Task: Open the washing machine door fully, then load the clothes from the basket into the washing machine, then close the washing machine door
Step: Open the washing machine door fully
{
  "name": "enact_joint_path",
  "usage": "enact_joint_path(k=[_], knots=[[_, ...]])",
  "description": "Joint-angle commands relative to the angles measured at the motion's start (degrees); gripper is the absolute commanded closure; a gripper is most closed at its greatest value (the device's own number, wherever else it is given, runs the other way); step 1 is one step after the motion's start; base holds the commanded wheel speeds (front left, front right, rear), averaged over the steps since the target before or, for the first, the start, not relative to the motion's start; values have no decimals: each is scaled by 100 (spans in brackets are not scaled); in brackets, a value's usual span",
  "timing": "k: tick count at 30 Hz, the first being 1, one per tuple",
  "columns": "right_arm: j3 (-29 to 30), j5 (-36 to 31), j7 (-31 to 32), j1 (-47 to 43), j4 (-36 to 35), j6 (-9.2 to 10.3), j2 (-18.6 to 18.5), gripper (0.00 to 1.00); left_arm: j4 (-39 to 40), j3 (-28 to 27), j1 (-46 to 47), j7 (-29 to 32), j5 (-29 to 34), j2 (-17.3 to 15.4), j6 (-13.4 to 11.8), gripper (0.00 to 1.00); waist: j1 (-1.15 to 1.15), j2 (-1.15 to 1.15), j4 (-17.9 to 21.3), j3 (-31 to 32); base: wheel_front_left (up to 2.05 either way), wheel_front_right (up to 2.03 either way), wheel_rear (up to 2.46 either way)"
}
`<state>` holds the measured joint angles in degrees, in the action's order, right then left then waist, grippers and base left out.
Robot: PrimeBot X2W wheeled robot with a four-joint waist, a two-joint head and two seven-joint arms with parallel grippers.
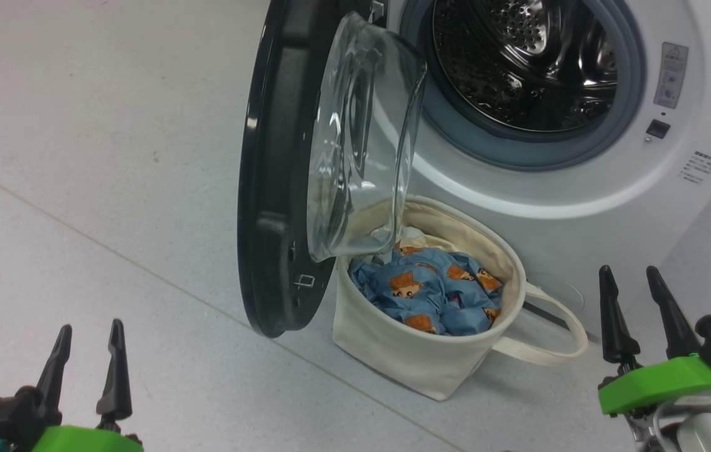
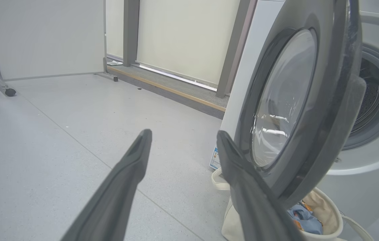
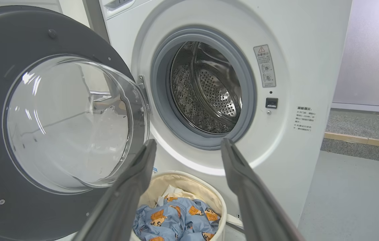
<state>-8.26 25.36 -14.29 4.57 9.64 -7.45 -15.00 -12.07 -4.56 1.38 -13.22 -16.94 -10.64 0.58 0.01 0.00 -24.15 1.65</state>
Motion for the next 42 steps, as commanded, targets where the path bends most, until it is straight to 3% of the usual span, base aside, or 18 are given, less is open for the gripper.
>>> enact_joint_path(k=[1,4,5,6,10,15,18,23,25,32,42], knots=[[-88,-11,-71,187,-136,-3,-62,0,143,-193,316,-45,-31,-128,18,0,-1,0,10,6,0,0,0],[-116,15,-71,206,-68,-3,-38,0,104,-177,321,-51,-66,-118,32,1,-1,0,25,21,0,0,0],[-122,25,-71,211,-47,-3,-33,0,85,-168,323,-51,-81,-109,38,73,-1,0,26,28,0,0,0],[-130,31,-71,215,-25,-3,-29,0,61,-155,322,-44,-99,-93,43,100,-1,0,29,35,0,0,0],[-146,49,-71,238,29,-3,-13,0,229,-62,413,-100,-32,-75,95,100,-1,0,30,61,0,0,0],[-168,78,-71,252,83,-3,18,0,1145,207,851,-164,182,73,196,100,-1,0,7,108,0,0,0],[-196,97,-71,265,100,-3,39,0,1748,675,1248,-170,369,280,283,100,-1,0,16,111,0,0,0],[-208,103,-71,296,113,-3,31,0,1907,1509,1560,-60,565,499,427,100,-1,0,85,73,0,0,0],[-223,104,-71,325,120,-3,26,0,1769,1925,1763,-6,566,629,438,100,-1,0,197,44,0,0,0],[-327,105,-71,383,149,-3,-5,0,1263,2374,2043,99,401,741,247,100,-1,0,502,-51,0,0,0],[-407,147,-71,504,169,-3,-69,0,-576,2069,2498,39,69,761,-223,100,-1,0,741,-185,0,0,0]])
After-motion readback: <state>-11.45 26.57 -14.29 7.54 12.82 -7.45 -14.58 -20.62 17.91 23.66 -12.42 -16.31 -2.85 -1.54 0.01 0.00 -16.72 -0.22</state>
